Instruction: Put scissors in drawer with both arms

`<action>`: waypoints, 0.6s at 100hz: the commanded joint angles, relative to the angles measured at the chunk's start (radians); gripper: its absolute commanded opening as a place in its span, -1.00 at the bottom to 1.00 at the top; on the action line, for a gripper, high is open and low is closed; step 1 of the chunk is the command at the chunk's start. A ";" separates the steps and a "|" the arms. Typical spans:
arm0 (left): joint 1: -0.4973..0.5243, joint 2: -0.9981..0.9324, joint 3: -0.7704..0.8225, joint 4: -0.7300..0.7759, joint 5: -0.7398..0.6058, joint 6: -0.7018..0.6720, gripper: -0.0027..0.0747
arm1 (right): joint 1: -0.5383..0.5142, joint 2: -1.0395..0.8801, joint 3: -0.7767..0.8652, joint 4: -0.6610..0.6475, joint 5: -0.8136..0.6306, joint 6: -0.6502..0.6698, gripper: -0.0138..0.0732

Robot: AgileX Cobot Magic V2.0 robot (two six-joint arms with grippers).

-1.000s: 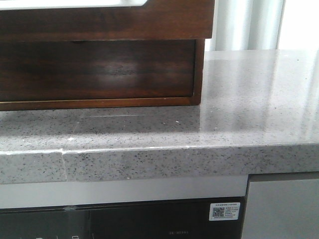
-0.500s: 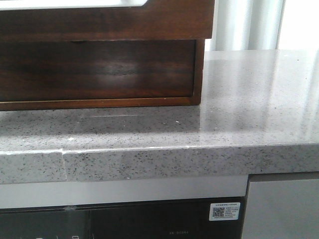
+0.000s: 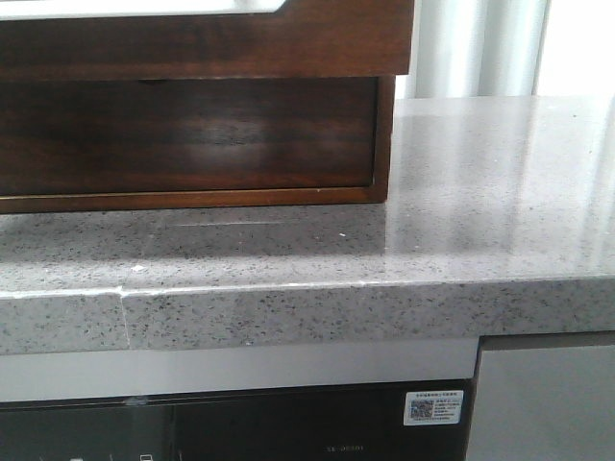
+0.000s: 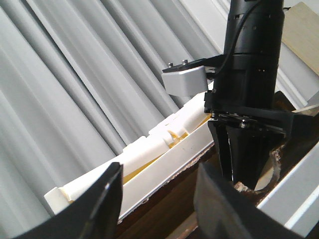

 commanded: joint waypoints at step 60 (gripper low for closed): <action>-0.006 -0.296 -0.026 -0.042 0.256 -0.213 -0.93 | -0.008 -0.410 -0.022 0.034 0.078 0.087 -0.81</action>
